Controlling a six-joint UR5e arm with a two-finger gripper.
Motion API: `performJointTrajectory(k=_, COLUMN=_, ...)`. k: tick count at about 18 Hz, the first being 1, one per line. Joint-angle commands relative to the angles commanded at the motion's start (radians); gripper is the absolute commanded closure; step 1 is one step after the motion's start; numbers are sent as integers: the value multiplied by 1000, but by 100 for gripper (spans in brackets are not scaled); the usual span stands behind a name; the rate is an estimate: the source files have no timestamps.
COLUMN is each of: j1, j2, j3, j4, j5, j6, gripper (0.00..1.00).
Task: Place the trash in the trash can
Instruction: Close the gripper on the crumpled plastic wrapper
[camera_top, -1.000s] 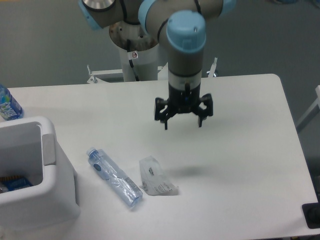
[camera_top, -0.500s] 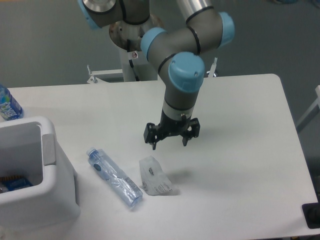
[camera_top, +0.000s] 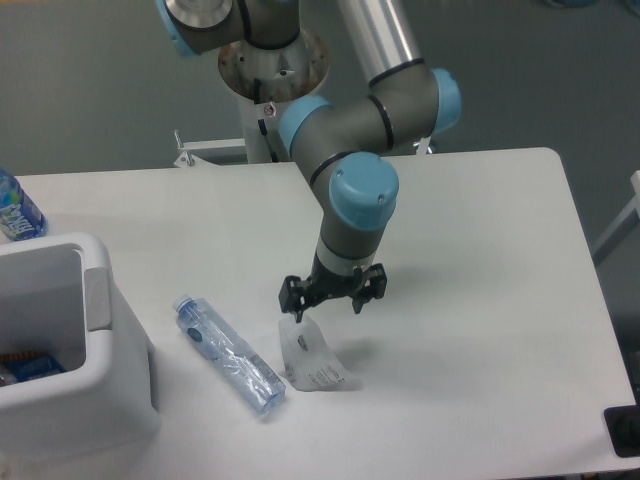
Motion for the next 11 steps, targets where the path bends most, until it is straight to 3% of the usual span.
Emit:
performJointTrajectory(k=1, j1=-2, j2=-5, j3=2, j4=0, j5=0, j6=-6, gripper=0)
performJointTrajectory(k=3, j1=-2, j2=-11, j3=5, j4=2, j5=2, j6=-24, gripper=13)
performJointTrajectory(k=6, j1=-3, j2=-11, j3=5, j4=14, j5=3, j6=-29, gripper=57)
performJointTrajectory(k=9, j1=-3, j2=-11, j3=5, j4=17, j5=3, j6=-43, gripper=90)
performJointTrajectory(k=11, j1=-3, j2=-9, j3=5, j4=15, j5=2, j6=-48, gripper=96)
